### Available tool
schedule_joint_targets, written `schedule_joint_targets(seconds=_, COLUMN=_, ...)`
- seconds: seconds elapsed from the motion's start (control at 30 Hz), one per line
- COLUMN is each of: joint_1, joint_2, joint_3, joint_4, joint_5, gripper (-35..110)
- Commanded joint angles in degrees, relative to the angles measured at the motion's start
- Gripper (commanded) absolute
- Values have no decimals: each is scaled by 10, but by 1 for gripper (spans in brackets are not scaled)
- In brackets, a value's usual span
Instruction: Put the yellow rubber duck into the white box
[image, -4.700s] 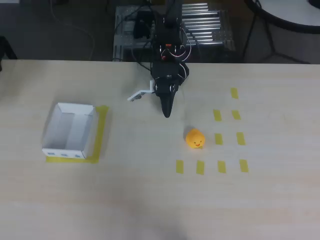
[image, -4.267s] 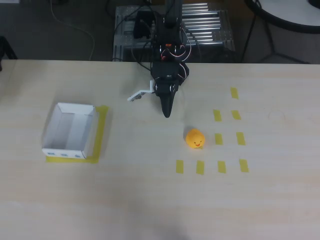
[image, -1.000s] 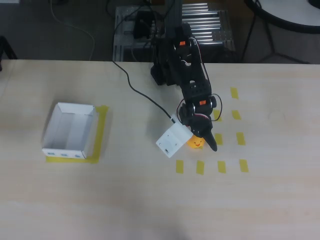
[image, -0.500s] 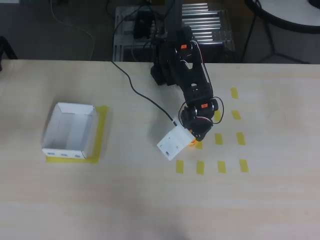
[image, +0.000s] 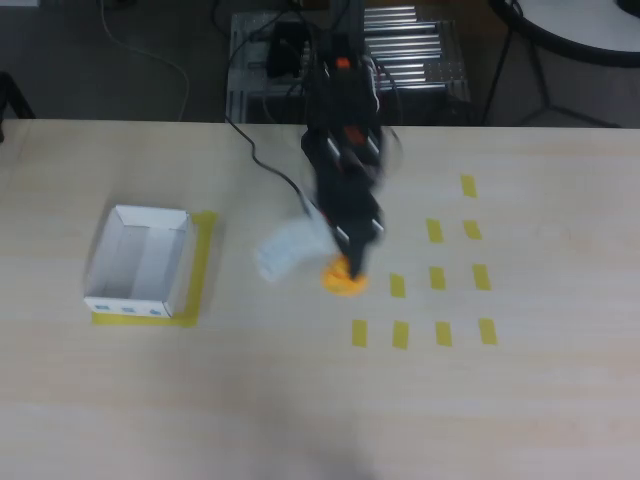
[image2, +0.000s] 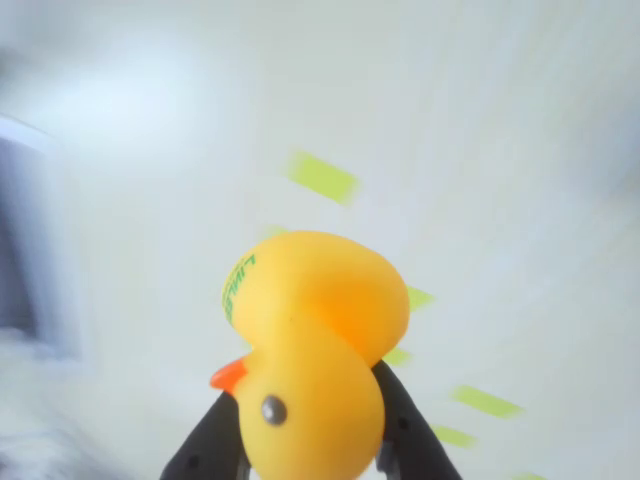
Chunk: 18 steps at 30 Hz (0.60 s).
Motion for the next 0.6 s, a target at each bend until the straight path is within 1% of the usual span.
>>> schedule_joint_targets(seconds=0.0, joint_1=237, joint_2=249, joint_3=1, joint_4=-81, joint_5=-13, gripper=0)
schedule_joint_targets(seconds=0.13, joint_1=410, joint_2=325, joint_3=134, joint_4=-216, joint_5=-20, gripper=0)
schedule_joint_targets(seconds=0.27, joint_1=513, joint_2=282, joint_3=186, joint_4=-247, joint_5=-88, gripper=0)
schedule_joint_targets(seconds=0.43, joint_1=566, joint_2=163, joint_3=223, joint_4=-299, joint_5=-161, gripper=0)
schedule_joint_targets(seconds=0.57, joint_1=586, joint_2=62, joint_3=212, joint_4=-337, joint_5=-173, gripper=0)
